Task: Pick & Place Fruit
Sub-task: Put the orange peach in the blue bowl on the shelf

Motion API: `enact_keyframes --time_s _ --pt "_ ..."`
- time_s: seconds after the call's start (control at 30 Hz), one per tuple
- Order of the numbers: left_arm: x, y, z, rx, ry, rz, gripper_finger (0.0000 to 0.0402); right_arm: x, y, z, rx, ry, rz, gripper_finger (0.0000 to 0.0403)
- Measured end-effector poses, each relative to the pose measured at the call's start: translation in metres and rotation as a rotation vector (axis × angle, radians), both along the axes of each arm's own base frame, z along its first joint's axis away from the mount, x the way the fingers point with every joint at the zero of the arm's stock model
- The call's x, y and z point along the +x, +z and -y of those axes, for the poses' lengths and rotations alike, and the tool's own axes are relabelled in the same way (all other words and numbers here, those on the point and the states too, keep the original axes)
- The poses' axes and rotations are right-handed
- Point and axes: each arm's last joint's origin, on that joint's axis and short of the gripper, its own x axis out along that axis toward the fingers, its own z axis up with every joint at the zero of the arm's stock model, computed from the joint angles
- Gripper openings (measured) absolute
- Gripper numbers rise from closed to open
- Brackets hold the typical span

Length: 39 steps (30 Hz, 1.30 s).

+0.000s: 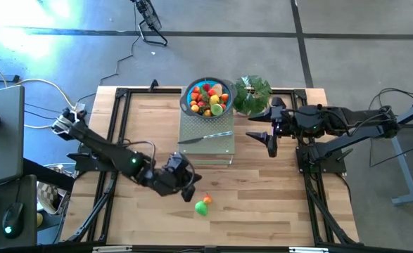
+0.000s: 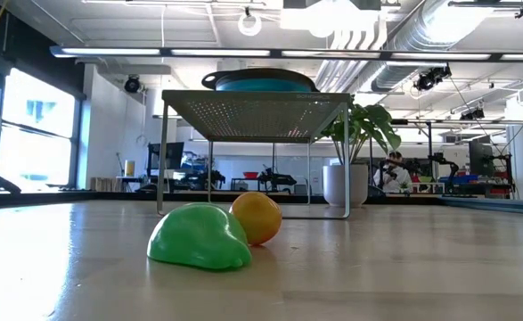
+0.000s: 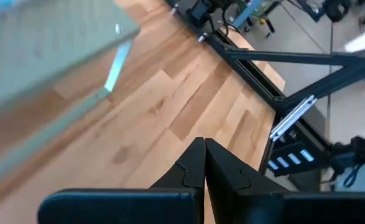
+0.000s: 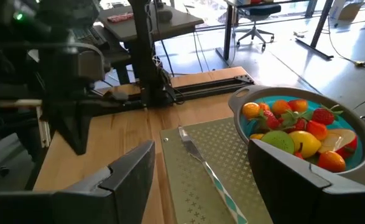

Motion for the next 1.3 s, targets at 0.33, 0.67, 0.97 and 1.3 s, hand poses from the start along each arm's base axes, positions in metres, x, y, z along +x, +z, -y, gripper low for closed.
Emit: enact_keyframes --time_s 0.33,0.67,0.97,1.3 --pt "0.033 -0.040 0.029 -0.196 0.097 0.042 0.0002 -0.002 -0.005 0.000 -0.017 -0.001 -0.060 0.0250" --pt "0.052 -0.033 0.054 -0.222 0.158 -0.086 0.0000 -0.001 -0.007 0.000 -0.044 0.008 -0.078 0.0250" --pt "0.061 -0.054 0.062 -0.257 0.247 -0.324 0.0000 0.002 -0.009 0.000 -0.056 0.011 -0.095 0.0250" --pt "0.070 -0.076 0.069 -0.175 0.160 -0.387 0.0002 0.010 -0.015 -0.002 -0.075 0.018 -0.127 0.0250"
